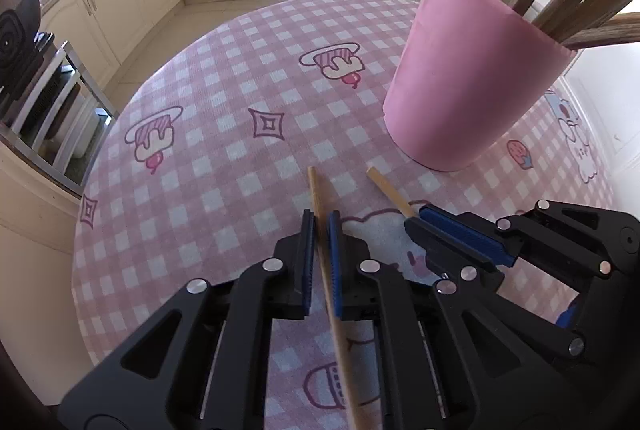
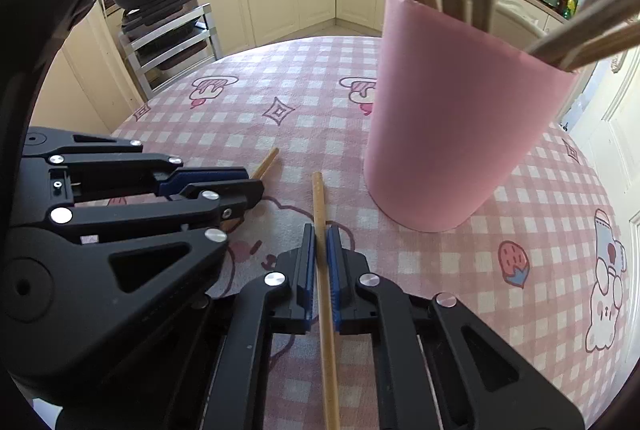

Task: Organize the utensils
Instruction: 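Lift both chopsticks and raise them upright above the pink cup, then lower both chopsticks into the pink cup among the others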

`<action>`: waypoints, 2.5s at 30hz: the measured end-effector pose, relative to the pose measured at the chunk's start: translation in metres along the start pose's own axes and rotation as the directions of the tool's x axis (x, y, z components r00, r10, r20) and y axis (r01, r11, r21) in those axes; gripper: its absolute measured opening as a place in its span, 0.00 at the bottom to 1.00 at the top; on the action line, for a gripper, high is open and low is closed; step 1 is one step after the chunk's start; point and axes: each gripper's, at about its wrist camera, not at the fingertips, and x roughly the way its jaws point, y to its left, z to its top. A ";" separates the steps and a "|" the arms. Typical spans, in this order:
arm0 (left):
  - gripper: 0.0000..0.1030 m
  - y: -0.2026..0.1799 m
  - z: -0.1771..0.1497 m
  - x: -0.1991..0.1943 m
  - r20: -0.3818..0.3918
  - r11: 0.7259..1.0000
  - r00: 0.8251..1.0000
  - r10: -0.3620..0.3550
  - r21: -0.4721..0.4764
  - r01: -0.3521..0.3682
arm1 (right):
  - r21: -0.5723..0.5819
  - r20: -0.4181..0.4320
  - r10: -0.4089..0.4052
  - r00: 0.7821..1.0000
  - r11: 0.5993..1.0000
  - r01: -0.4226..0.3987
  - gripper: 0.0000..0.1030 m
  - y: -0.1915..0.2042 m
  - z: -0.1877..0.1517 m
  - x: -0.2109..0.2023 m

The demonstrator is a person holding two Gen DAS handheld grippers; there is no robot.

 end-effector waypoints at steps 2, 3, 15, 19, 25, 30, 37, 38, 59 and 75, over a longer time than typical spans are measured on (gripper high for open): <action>0.06 0.000 -0.004 -0.007 0.014 1.000 1.000 -0.005 0.003 0.005 | 0.009 0.022 0.007 1.000 1.000 -0.007 0.04 -0.001 -0.004 -0.007; 0.06 0.000 -0.007 -0.012 0.023 1.000 1.000 -0.010 0.009 0.010 | 0.007 0.035 0.009 0.999 1.000 -0.009 0.04 -0.002 -0.006 -0.012; 0.06 -0.005 -0.028 -0.119 0.223 0.994 0.969 -0.105 0.018 0.103 | -0.003 0.199 0.065 0.978 0.998 -0.066 0.05 0.003 -0.012 -0.101; 0.06 -0.009 -0.035 -0.157 0.317 0.993 0.941 -0.117 0.029 0.113 | -0.004 0.272 0.086 0.958 0.996 -0.089 0.05 -0.002 -0.017 -0.136; 0.06 -0.024 -0.054 -0.196 0.422 0.991 0.897 -0.135 0.052 0.125 | 0.020 0.384 0.099 0.918 0.993 -0.116 0.05 -0.011 -0.022 -0.176; 0.06 -0.031 -0.063 -0.212 0.457 0.987 0.875 -0.161 0.063 0.148 | 0.027 0.460 0.086 0.884 0.994 -0.110 0.05 -0.015 -0.035 -0.195; 0.06 -0.035 -0.079 -0.226 0.531 0.986 0.832 -0.159 0.048 0.158 | 0.050 0.555 0.002 0.832 0.998 -0.036 0.05 -0.011 -0.063 -0.217; 0.06 -0.035 -0.082 -0.227 0.546 0.987 0.824 -0.152 0.039 0.156 | 0.058 0.565 -0.003 0.825 0.998 -0.035 0.05 -0.012 -0.067 -0.219; 0.06 -0.044 -0.022 -0.263 0.689 0.983 0.707 -0.163 0.055 0.173 | 0.242 0.709 -0.226 0.668 0.968 0.071 0.05 -0.078 -0.021 -0.243; 0.06 -0.081 0.029 -0.265 0.821 0.999 0.569 -0.045 0.033 0.032 | 0.217 0.790 -0.179 0.586 0.976 0.006 0.05 -0.096 0.024 -0.237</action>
